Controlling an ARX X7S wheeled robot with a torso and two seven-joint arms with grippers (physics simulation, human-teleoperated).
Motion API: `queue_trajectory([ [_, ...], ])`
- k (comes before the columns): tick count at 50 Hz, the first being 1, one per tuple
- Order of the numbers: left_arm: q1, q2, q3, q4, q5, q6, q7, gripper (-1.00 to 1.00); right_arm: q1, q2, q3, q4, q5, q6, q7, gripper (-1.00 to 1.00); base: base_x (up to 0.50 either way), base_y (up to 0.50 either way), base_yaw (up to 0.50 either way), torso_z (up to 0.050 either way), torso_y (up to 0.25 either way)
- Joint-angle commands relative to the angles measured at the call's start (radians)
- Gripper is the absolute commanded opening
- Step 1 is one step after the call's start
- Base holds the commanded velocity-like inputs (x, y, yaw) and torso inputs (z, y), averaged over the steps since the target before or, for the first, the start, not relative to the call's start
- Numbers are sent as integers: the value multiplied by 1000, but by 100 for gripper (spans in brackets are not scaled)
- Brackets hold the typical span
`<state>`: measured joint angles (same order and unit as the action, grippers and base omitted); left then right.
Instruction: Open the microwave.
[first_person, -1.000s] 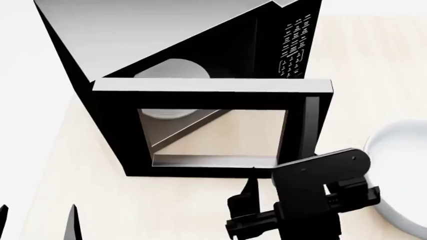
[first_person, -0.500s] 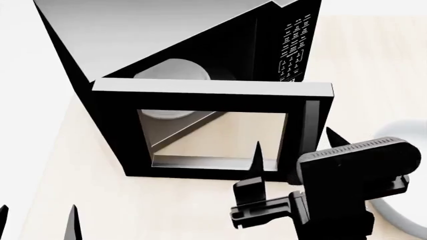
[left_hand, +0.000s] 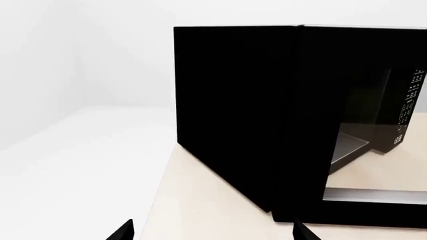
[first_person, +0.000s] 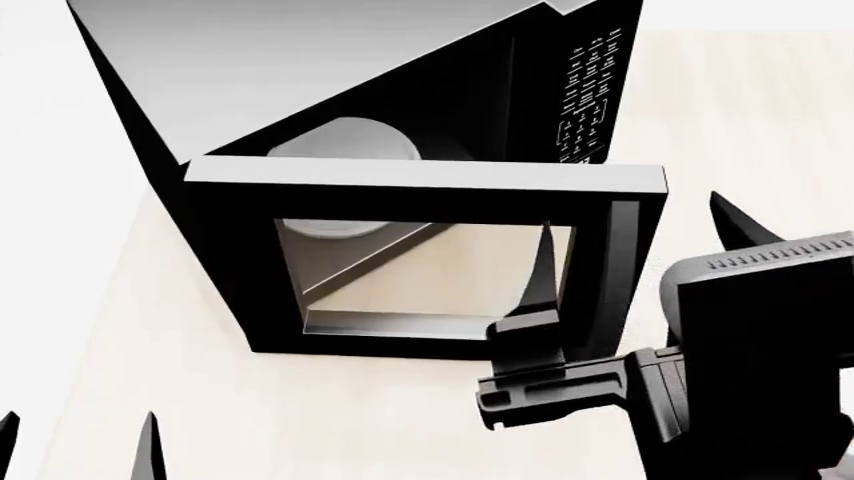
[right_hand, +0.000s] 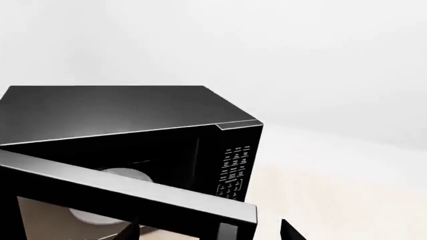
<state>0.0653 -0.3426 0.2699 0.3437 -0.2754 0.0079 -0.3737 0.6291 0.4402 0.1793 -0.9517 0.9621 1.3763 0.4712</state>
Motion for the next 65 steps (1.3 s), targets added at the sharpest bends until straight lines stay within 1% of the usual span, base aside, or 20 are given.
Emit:
queue_trajectory([
  [1,2,-5,-1,10,-8,-3,-3,100,332,142,-22,96,784,110,667,100,0,0,0,0,0],
  [6,5,-8,0,17,-9,-4,-5,100,545,237,-209,176,995,-4,892,100,0,0,0,0,0],
  [9,9,-10,0,24,-11,-6,-7,100,665,259,-301,220,1069,-43,964,100,0,0,0,0,0],
  [16,9,-13,1,28,-16,-6,-8,100,812,246,-402,321,1077,-48,992,100,0,0,0,0,0],
  [23,12,-17,-1,35,-22,-7,-9,100,942,198,-490,500,956,42,917,100,0,0,0,0,0],
  [24,11,-16,-1,34,-22,-6,-9,100,956,203,-520,532,944,47,950,100,0,0,0,0,0],
  [33,6,-18,-3,29,-33,-6,-8,100,1033,149,-617,731,588,93,762,100,0,0,0,0,0],
  [35,5,-18,-2,28,-33,-5,-8,100,1050,147,-649,757,515,79,701,100,0,0,0,0,0],
  [37,5,-19,-3,26,-35,-4,-8,100,1057,141,-658,793,501,64,635,100,0,0,0,0,0],
  [39,4,-19,-3,27,-37,-4,-8,100,1060,135,-667,836,456,6,497,100,0,0,0,0,0],
  [40,4,-19,-2,26,-36,-4,-8,100,1065,128,-670,866,457,3,469,100,0,0,0,0,0],
  [41,5,-19,-1,26,-35,-3,-7,100,1084,131,-718,883,401,-9,377,100,0,0,0,0,0],
  [42,4,-19,0,25,-35,-3,-7,100,1085,130,-729,895,388,-18,345,100,0,0,0,0,0],
  [48,4,-21,-2,27,-40,-2,-8,100,1098,100,-741,1027,417,18,330,100,0,0,0,0,0],
  [49,4,-20,-1,24,-40,-1,-8,100,1082,90,-711,1050,444,-1,336,100,0,0,0,0,0],
  [51,4,-20,0,24,-39,0,-9,100,1098,81,-727,1086,464,36,335,100,0,0,0,0,0],
  [56,5,-21,1,22,-38,3,-9,100,1092,53,-682,1181,555,51,411,100,0,0,0,0,0],
  [58,4,-22,1,21,-39,3,-9,100,1095,53,-689,1182,550,50,408,100,0,0,0,0,0],
  [63,6,-24,1,26,-40,3,-12,100,1070,32,-651,1248,693,73,538,100,0,0,0,0,0],
  [65,7,-24,2,26,-38,4,-12,100,1069,31,-653,1260,712,78,556,100,0,0,0,0,0],
])
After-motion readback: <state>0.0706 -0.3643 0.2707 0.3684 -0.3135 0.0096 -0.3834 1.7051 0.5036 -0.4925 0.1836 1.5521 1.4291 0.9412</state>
